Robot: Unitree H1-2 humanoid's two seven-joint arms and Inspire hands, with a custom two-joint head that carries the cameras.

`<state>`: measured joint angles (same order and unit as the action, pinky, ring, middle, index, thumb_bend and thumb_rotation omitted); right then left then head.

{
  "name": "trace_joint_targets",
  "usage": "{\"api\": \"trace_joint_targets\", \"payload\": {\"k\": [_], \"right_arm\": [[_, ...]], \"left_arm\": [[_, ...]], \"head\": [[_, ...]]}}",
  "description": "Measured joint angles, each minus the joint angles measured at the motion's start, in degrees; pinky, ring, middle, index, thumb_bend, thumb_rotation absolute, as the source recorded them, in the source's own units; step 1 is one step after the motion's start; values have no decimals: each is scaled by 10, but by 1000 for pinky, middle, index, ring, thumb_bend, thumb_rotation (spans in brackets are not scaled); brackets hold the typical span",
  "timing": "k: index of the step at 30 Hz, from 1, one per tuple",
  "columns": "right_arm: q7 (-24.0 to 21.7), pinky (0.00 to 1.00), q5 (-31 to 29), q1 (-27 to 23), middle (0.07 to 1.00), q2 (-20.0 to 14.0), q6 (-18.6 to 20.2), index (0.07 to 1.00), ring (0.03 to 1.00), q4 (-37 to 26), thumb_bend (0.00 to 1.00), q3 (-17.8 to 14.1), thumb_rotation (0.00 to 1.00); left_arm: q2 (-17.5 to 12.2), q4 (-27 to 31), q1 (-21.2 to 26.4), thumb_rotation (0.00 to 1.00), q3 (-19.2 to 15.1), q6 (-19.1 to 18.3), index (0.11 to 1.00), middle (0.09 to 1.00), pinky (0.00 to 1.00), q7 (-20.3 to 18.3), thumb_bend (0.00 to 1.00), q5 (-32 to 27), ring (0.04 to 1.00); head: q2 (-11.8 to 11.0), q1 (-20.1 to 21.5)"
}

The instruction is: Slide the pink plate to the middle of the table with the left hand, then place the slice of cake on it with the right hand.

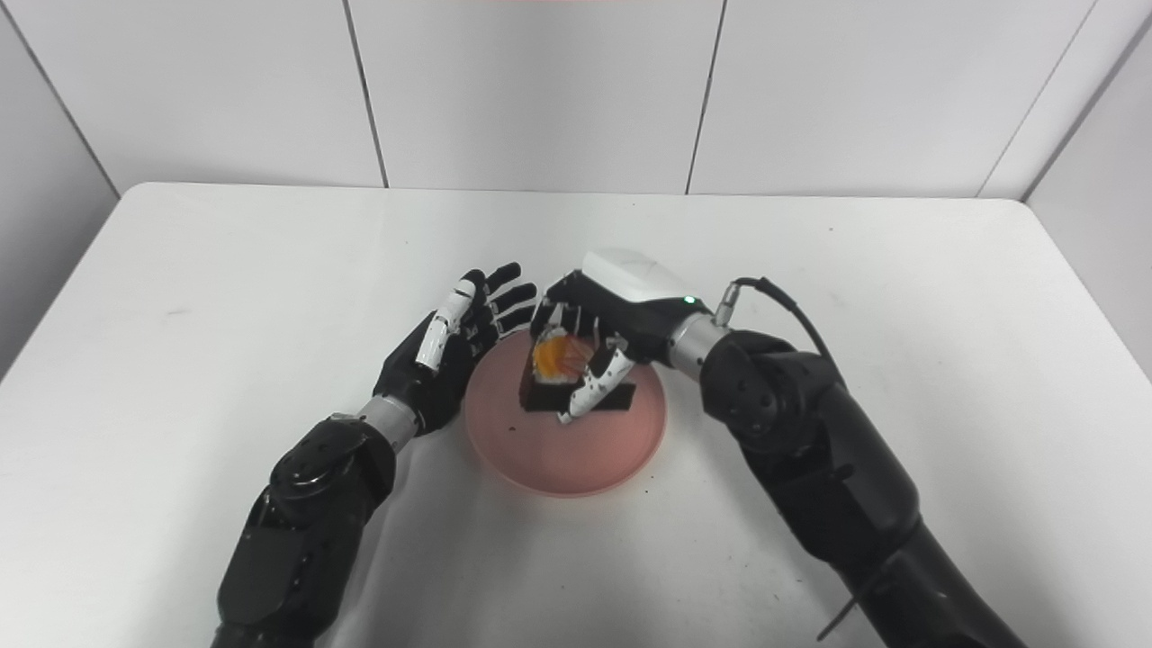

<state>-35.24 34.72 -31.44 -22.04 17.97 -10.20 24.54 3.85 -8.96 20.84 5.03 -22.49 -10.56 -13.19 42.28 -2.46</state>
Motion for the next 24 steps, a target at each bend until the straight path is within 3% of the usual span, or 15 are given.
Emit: {"api": "trace_joint_targets", "payload": {"k": [7,11,17,24], "right_arm": [[1,394,7,5,435,13,0,531,450,18,518,12,0],[5,336,23,10,413,18,0,532,403,32,516,22,0],[52,294,40,18,404,32,-23,528,366,58,517,27,0],[70,312,79,21,409,36,-26,526,393,56,519,42,0]], "left_arm": [[0,2,-1,1000,1,-3,910,902,885,0,355,0,895],[0,3,-1,1000,0,-4,913,905,885,0,359,0,896],[0,3,-1,1000,0,-4,912,904,881,0,354,0,894],[0,3,-1,1000,0,-4,906,900,879,0,356,0,890]], "head": [[2,2],[5,3],[5,3],[4,3]]}}
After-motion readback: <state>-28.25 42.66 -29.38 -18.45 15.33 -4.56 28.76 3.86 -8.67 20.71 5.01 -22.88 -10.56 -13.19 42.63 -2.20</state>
